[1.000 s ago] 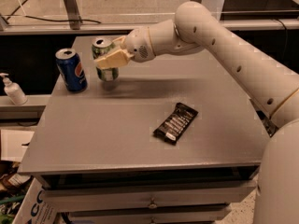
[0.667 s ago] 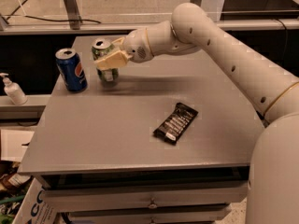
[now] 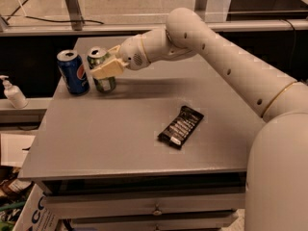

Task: Move green can near pepsi can

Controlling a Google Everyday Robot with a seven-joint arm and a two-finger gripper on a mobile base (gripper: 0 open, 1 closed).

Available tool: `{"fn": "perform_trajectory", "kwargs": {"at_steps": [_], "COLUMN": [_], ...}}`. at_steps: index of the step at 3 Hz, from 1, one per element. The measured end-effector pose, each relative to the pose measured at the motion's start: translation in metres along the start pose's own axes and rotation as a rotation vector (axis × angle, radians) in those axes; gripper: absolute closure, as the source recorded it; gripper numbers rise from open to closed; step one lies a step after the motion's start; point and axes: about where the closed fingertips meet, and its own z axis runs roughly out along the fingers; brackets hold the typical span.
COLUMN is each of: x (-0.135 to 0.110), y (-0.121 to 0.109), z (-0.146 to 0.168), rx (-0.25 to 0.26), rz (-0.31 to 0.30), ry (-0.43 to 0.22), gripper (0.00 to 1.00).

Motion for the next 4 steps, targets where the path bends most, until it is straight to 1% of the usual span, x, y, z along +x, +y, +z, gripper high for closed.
{"fn": "perform_trajectory", "kwargs": {"at_steps": [1,2,4], "x": [0.0030,0.0014,0.0010], "y": [0.0063,0.0063,0.0064], "z": [0.0086,0.0080,0.0078], "rx": [-0.023,-0.023,-0.023], "rz": [0.012,0.012,0.012], "ry": [0.017,0.017,0.018], "gripper": [1.00,0.84,0.38]}}
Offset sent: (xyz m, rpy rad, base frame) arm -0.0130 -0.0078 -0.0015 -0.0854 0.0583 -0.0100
